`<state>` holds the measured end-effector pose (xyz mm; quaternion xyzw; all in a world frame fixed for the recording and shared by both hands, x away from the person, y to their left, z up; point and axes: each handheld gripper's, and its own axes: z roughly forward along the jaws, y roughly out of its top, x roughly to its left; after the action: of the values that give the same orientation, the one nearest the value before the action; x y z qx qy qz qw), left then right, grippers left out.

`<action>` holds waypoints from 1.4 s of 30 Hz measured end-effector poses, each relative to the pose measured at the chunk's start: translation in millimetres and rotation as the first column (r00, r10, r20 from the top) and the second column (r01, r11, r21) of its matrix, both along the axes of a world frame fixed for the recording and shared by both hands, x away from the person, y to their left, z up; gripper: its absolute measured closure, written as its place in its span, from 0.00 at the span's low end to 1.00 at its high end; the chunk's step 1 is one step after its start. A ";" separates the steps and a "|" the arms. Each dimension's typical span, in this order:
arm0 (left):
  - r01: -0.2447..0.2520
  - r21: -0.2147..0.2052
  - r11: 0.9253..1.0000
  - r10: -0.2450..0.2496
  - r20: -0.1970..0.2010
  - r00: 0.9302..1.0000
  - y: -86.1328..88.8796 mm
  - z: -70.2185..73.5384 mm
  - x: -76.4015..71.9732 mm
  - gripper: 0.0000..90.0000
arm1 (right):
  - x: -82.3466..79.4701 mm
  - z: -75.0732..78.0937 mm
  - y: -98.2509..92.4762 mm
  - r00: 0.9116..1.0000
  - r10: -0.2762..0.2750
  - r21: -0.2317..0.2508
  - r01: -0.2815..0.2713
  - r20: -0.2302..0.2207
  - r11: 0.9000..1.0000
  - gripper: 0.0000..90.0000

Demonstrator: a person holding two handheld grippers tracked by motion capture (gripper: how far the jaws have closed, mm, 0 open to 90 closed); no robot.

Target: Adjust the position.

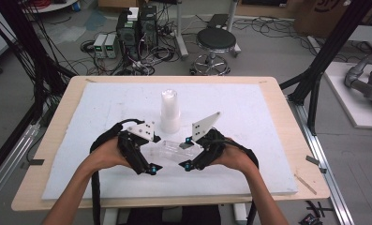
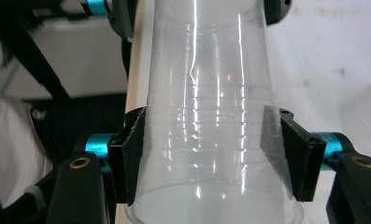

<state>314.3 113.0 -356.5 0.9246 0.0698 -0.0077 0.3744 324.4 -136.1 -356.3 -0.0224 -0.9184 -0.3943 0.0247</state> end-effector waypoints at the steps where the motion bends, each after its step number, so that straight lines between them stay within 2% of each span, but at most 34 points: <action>1: 0.006 0.035 0.999 -0.006 -0.001 1.000 -2.4 -1.0 0.9 0.03 | 0.6 0.4 1.9 1.000 0.000 -0.033 0.000 -0.002 0.999 0.38; 5: -0.005 0.121 0.993 0.004 0.007 1.000 -9.4 -2.3 4.0 0.03 | 0.3 0.8 10.7 1.000 0.007 -0.163 -0.009 -0.012 0.987 0.38; 9: 0.002 0.144 0.990 -0.004 0.015 1.000 -14.8 -2.8 5.6 0.03 | -1.1 2.7 16.8 1.000 0.021 -0.229 -0.025 -0.018 0.973 0.38; 15: 0.011 0.171 0.985 -0.012 0.007 1.000 -21.3 -5.1 6.8 0.03 | -0.2 2.4 19.6 0.999 0.028 -0.248 -0.033 -0.022 0.968 0.38; 18: 0.026 0.179 0.983 -0.027 0.003 1.000 -24.0 -3.9 7.5 0.14 | 0.0 0.7 20.3 0.999 0.039 -0.254 -0.043 -0.022 0.966 0.38; 22: 0.036 0.183 0.982 -0.036 -0.002 0.999 -29.7 -3.7 6.8 0.14 | 0.5 0.5 20.6 0.999 0.035 -0.259 -0.039 -0.021 0.965 0.38; 31: 0.058 0.250 0.967 -0.060 0.001 0.998 -36.3 -3.7 7.5 0.18 | 0.3 -3.6 22.1 0.998 0.051 -0.271 -0.058 -0.033 0.961 0.38; 35: 0.060 0.248 0.967 -0.062 -0.003 0.998 -37.4 -3.6 7.3 0.21 | -0.2 -4.8 22.8 0.998 0.040 -0.290 -0.050 -0.039 0.956 0.38; 42: 0.090 0.237 0.967 -0.088 -0.016 0.996 -38.0 -4.3 8.9 0.29 | 0.8 -4.9 23.2 0.998 0.053 -0.281 -0.059 -0.029 0.958 0.38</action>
<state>323.2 75.0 -360.8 0.9649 0.0298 -0.0186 0.2601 325.3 -112.9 -361.3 -0.0041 -0.9651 -0.2585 0.0421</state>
